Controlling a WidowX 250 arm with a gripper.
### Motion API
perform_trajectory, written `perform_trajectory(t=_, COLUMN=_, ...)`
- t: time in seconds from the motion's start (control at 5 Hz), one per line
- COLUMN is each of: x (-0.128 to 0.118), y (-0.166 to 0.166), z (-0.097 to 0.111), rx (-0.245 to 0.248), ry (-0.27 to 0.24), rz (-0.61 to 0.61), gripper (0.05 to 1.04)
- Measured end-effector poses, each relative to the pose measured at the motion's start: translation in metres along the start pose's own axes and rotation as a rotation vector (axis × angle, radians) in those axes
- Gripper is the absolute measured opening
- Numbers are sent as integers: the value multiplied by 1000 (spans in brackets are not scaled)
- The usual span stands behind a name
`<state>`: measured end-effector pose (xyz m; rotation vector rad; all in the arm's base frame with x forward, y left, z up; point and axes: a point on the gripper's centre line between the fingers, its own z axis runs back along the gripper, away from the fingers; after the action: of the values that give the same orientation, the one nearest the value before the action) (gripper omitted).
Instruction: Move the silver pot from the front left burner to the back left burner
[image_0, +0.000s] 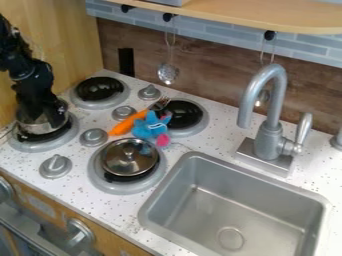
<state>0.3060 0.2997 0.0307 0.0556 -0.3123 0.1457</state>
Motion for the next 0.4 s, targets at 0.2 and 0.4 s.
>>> perform_trajectory(t=0.2, x=0, y=8, z=-10, rx=39, ry=-4, rz=4, gripper=939)
perform_trajectory(t=0.4, x=-6, y=6, z=-19, rx=55, ry=-22, rz=-2, gripper=648)
